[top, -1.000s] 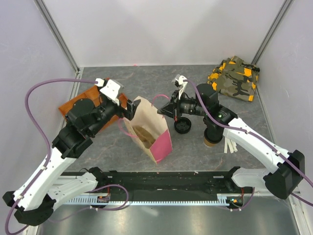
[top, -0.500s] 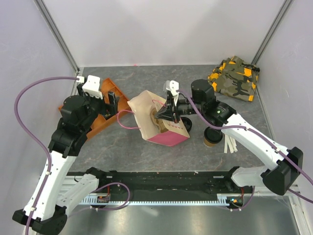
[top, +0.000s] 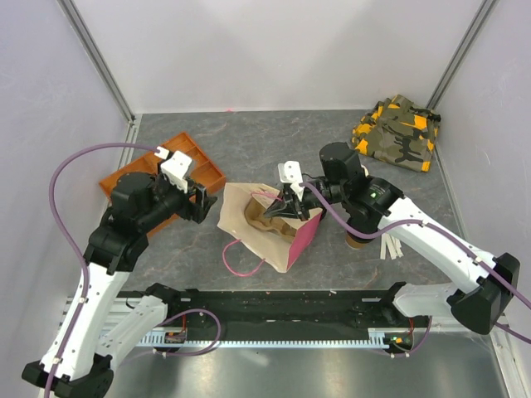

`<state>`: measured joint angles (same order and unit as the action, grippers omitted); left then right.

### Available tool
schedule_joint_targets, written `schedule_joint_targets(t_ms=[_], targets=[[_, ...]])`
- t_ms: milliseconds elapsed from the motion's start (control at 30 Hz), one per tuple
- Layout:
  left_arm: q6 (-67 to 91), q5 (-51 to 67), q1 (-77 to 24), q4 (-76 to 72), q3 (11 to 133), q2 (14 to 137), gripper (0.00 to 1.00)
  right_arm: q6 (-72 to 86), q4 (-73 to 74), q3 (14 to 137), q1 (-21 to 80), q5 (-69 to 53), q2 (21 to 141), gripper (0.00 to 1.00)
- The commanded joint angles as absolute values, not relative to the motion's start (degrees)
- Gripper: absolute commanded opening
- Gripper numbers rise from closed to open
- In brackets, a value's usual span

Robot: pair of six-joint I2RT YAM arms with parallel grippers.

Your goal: Pack the takeout coffee

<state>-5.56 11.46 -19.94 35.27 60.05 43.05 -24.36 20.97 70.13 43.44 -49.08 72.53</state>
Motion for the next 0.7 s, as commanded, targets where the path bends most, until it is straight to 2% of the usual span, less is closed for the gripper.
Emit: schedule_joint_targets(t_ms=[0, 267, 400, 533, 667], targets=[[-11.24, 21.69, -19.60, 40.51, 60.99, 38.42, 0.83, -29.26, 21.44, 72.24, 43.59, -51.42, 70.75, 0.00], [-11.51, 27.33, -19.60, 49.74, 69.08, 42.18, 0.79, -24.96, 21.18, 77.08, 43.51, -55.80, 71.81, 0.00], [-11.69, 26.28, -19.69, 50.89, 70.75, 43.07, 0.79, -25.40, 21.36, 76.47, 43.59, -57.13, 71.19, 0.00], [-11.51, 24.52, -19.69, 50.98, 72.06, 43.77, 0.79, -30.48, 23.99, 75.24, 43.51, -58.09, 70.75, 0.00], [-16.14, 31.52, -19.69, 51.76, 73.56, 44.82, 0.78, -38.63, 28.11, 76.64, 43.59, -58.44, 72.24, 0.00]])
